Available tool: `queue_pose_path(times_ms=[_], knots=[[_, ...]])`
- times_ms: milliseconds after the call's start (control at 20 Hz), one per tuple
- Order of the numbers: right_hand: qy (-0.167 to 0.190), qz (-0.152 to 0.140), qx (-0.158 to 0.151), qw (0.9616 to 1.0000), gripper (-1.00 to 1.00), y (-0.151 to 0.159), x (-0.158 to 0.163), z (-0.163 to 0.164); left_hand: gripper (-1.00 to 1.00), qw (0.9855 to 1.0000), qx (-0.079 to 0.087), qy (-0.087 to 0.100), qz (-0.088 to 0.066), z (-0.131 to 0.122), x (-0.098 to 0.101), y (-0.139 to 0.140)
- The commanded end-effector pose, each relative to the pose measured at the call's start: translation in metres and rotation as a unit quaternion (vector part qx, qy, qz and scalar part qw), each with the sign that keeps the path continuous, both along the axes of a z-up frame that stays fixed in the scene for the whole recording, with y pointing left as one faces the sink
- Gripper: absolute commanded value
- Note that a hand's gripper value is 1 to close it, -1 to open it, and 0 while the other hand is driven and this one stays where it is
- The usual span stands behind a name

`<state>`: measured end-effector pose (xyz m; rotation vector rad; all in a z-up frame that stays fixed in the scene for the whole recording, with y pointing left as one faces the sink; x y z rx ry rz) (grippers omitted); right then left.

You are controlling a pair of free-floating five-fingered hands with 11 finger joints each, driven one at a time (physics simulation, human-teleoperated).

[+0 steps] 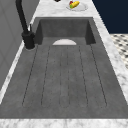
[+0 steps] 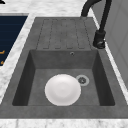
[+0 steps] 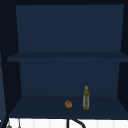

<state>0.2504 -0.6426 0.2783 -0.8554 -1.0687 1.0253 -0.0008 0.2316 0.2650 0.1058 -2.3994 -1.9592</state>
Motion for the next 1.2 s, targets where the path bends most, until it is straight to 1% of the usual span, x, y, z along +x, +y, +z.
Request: queue_pose_path(times_ms=[0, 100, 150, 250, 550, 650, 850, 950, 1050, 1150], knots=[[0.007, 0.0, 0.027, 0.9996, -1.0, -0.007, -0.01, 0.025, 0.0, 1.0, 0.0, 0.0, 0.0, 0.0, 0.0, 0.0], [0.008, 0.0, 0.032, 0.9994, -1.0, -0.01, -0.014, 0.037, 0.0, 1.0, 0.0, 0.0, 0.0, 0.0, 0.0, 0.0], [0.011, 0.0, 0.04, 0.9991, -1.0, -0.009, -0.015, 0.04, 0.0, 1.0, 0.0, 0.0, 0.0, 0.0, 0.0, 0.0], [0.015, 0.0, 0.047, 0.9988, -1.0, -0.008, -0.016, 0.048, 0.0, 1.0, 0.0, 0.0, 0.0, 0.0, 0.0, 0.0], [0.02, 0.001, 0.069, 0.9974, -1.0, -0.006, -0.016, 0.066, 0.0, 1.0, 0.0, 0.0, 0.0, 0.0, 0.0, 0.0], [0.028, 0.002, 0.071, 0.9971, -1.0, -0.006, -0.016, 0.075, 0.0, 1.0, 0.0, 0.0, 0.0, 0.0, 0.0, 0.0], [0.04, 0.007, 0.087, 0.9954, -1.0, -0.003, -0.014, 0.088, 0.0, 1.0, 0.0, 0.0, 0.0, 0.0, 0.0, 0.0], [0.045, 0.01, 0.09, 0.9949, -1.0, -0.002, -0.013, 0.097, 0.0, 1.0, 0.0, 0.0, 0.0, 0.0, 0.0, 0.0], [0.05, 0.013, 0.086, 0.995, -1.0, -0.003, -0.013, 0.109, 0.0, 1.0, 0.0, 0.0, 0.0, 0.0, 0.0, 0.0], [0.061, 0.016, 0.087, 0.9942, -1.0, -0.002, -0.011, 0.119, 0.0, 1.0, 0.0, 0.0, 0.0, 0.0, 0.0, 0.0]])
